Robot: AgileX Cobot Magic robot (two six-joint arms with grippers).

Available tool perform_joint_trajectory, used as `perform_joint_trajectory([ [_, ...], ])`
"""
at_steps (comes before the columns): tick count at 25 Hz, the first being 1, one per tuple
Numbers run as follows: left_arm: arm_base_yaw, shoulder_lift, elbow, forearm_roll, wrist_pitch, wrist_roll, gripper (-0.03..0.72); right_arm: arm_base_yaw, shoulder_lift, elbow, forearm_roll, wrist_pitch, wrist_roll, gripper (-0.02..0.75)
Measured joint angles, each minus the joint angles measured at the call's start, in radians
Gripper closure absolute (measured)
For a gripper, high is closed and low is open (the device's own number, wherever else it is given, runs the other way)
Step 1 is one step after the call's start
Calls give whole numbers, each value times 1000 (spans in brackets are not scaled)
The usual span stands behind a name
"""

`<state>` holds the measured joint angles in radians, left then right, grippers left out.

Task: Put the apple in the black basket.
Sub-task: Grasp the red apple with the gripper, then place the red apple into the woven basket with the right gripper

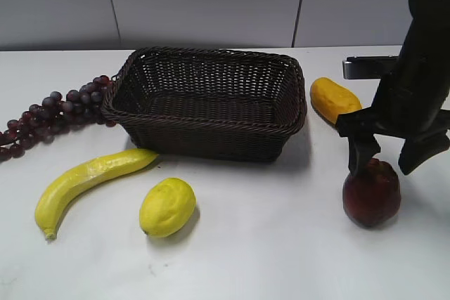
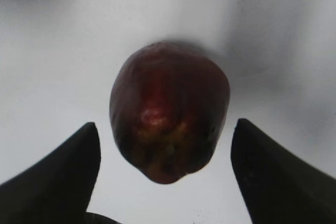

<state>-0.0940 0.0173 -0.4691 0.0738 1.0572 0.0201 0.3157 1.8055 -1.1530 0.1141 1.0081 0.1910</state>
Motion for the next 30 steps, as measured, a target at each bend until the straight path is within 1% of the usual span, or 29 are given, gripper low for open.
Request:
perform_joint_trajectory([
  [4, 0, 0, 0, 0, 0, 0, 487, 0, 31, 0, -1, -26, 5, 154],
  [10, 0, 0, 0, 0, 0, 0, 487, 0, 85, -7, -2, -21, 39, 154],
  [14, 0, 0, 0, 0, 0, 0, 487, 0, 95, -15, -4, -18, 55, 181],
  [20, 0, 0, 0, 1, 0, 0, 487, 0, 95, -15, -5, -8, 60, 181],
  [25, 0, 0, 0, 1, 0, 0, 487, 0, 88, -13, -21, 30, 62, 182],
  [30, 0, 0, 0, 1, 0, 0, 487, 1, 2, -13, -46, 72, 55, 183],
])
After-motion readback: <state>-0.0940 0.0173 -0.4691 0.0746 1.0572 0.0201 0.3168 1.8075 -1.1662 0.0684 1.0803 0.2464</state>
